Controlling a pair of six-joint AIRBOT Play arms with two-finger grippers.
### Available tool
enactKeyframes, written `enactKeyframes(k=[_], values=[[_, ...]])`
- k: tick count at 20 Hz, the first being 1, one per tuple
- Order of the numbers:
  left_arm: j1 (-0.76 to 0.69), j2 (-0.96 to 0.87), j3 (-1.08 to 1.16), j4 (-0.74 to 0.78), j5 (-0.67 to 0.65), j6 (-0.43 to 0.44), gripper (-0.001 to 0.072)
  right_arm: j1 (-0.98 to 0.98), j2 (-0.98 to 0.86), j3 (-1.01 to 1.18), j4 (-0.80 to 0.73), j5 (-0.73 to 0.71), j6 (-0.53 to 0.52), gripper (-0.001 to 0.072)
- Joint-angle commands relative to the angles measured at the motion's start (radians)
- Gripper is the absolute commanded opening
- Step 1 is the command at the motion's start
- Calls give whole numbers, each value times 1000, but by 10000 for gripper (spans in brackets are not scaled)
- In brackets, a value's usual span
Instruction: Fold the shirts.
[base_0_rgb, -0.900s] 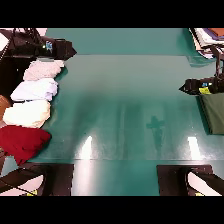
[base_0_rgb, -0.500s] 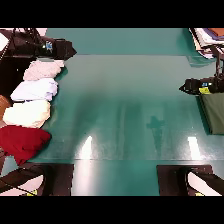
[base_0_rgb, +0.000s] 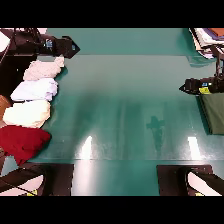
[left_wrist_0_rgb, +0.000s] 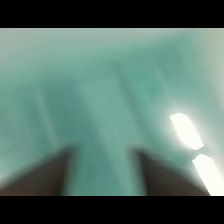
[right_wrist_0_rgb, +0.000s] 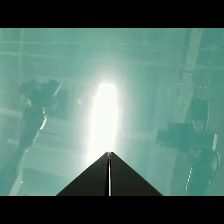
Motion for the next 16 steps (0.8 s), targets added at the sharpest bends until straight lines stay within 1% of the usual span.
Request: enactKeyframes(k=[1, 2, 3, 7, 10, 13, 16], values=[[3, -49, 0, 349, 74, -63, 602, 1, 0, 1, 6, 3, 1, 17], [18, -87, 0, 457, 71, -113, 603, 1, 0, 1, 7, 7, 1, 17], [44, -127, 0, 502, 72, -136, 603, 1, 0, 1, 7, 9, 1, 17], [212, -315, 0, 493, 99, -198, 603, 1, 0, 1, 7, 9, 1, 17], [317, -438, 0, 454, 148, -201, 603, 1, 0, 1, 7, 9, 1, 17], [381, -515, 1, 423, 188, -201, 602, 1, 0, 1, 7, 7, 1, 17], [406, -550, 1, 420, 201, -201, 601, 1, 0, 1, 6, 4, 1, 17]])
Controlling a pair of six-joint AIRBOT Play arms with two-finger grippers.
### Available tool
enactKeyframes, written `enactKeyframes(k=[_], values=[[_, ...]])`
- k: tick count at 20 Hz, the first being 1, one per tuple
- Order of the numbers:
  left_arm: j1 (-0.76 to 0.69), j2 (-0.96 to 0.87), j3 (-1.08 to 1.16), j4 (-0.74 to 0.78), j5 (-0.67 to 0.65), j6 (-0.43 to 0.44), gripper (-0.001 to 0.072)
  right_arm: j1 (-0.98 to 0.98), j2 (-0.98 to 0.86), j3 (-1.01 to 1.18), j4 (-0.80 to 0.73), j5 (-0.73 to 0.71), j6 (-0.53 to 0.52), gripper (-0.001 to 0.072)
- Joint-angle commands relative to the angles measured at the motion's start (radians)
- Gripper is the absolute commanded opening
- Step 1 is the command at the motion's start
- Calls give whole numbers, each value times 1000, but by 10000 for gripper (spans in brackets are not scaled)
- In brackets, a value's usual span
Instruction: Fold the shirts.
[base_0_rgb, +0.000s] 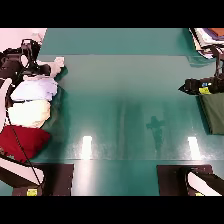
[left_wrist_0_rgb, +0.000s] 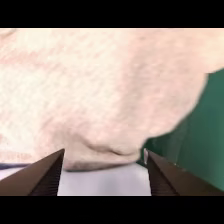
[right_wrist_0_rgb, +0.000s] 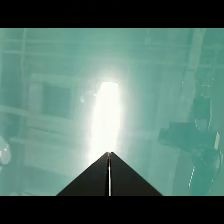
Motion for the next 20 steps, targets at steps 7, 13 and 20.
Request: enactKeyframes(k=[7, 13, 20], values=[[39, -47, 14, -16, -14, -6, 25, 1, 0, 1, 0, -2, 1, 17], [39, 168, 177, -29, -99, -1, 24, 28, 62, 24, 23, -121, -1, 18], [-133, 603, 352, -74, -316, 122, 23, 30, 125, 284, 27, -187, 0, 18]])
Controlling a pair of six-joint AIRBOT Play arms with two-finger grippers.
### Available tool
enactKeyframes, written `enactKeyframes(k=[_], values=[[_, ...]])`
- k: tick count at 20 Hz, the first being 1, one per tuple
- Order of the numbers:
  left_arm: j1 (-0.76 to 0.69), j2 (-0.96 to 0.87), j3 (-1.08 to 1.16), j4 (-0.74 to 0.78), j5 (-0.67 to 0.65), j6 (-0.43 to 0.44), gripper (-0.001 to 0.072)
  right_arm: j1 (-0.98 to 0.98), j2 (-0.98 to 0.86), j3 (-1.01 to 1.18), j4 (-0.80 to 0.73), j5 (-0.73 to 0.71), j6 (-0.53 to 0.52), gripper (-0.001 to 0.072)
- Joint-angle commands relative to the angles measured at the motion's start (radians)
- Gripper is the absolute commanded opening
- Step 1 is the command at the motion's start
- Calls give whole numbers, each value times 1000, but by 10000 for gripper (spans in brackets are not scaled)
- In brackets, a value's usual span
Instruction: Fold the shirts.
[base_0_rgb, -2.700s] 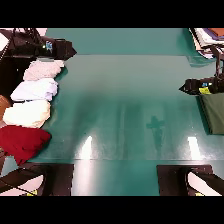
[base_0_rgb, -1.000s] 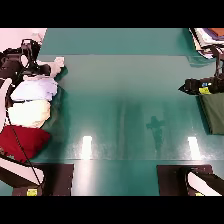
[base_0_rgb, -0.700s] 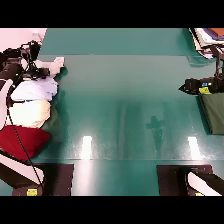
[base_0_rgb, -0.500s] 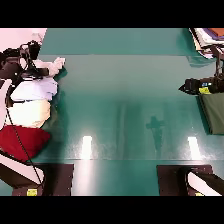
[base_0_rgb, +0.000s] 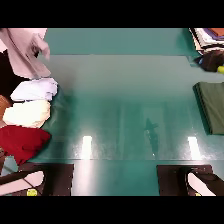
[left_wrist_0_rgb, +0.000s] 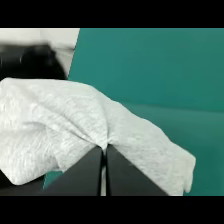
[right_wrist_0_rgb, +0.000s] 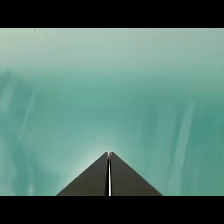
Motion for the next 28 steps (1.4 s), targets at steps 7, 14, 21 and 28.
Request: enactKeyframes(k=[7, 14, 21, 28], values=[[-599, 163, -105, -39, -338, -62, 24, 2, 14, 194, 2, 34, -1, 17], [-791, 58, -409, -72, -148, -1, 540, 2, 14, 193, 0, 134, -1, 17], [-533, 61, -568, -311, -314, 13, 540, 2, 11, 193, -1, 159, -1, 18], [-477, 56, -811, -503, 145, 29, 539, 2, 10, 192, -1, 189, -1, 18]])
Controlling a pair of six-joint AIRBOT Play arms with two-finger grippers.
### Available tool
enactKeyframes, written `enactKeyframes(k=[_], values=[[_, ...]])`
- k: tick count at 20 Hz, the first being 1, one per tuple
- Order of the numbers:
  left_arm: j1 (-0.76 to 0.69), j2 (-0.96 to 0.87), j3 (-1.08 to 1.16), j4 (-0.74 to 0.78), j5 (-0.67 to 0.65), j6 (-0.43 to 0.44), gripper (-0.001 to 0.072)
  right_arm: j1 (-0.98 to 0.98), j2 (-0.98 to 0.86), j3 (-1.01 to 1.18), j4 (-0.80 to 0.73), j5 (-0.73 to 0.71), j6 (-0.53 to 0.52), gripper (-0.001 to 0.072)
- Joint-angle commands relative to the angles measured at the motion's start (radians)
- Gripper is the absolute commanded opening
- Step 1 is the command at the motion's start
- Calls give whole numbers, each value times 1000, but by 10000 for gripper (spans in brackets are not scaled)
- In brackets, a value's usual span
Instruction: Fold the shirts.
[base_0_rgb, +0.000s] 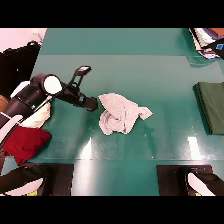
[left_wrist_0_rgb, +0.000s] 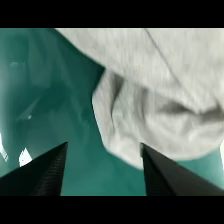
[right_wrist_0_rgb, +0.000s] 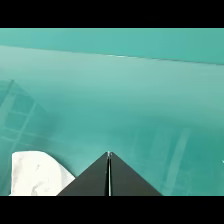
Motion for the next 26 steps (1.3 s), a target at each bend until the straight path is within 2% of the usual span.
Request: enactKeyframes(k=[1, 4, 9, 14, 16, 17, 18, 19, 20, 21, 22, 23, 26], values=[[71, -8, -53, -118, 235, -8, 540, 1, 0, 0, 0, 31, 0, 18], [114, -89, -40, -148, 236, 25, 539, 1, 0, -1, 0, 59, 0, 17], [113, -282, -2, -340, 260, 180, 540, 1, -1, -3, -1, 93, 0, 17], [111, -439, 172, -388, 227, 201, 540, 1, 51, -218, 0, 96, 36, 17], [111, -448, 190, -392, 256, 201, 538, 1, 68, -342, 2, 97, 36, 18], [111, -448, 190, -393, 276, 200, 438, 1, 70, -399, 4, 98, 36, 18], [111, -448, 190, -391, 285, 201, 186, 2, 69, -457, 27, 99, 35, 18], [111, -447, 190, -391, 286, 203, 25, 2, 65, -510, 63, 97, 35, 20], [111, -447, 195, -386, 281, 202, 25, 5, 55, -564, 110, 97, 34, 52], [114, -447, 209, -369, 268, 202, 24, 20, 40, -608, 139, 95, 34, 180], [122, -447, 230, -355, 248, 201, 24, 51, 15, -652, 169, 85, 32, 347], [134, -447, 256, -348, 224, 202, 24, 92, -15, -689, 194, 72, 28, 456], [179, -447, 344, -341, 139, 202, 24, 277, -135, -795, 316, -70, -15, 476]])
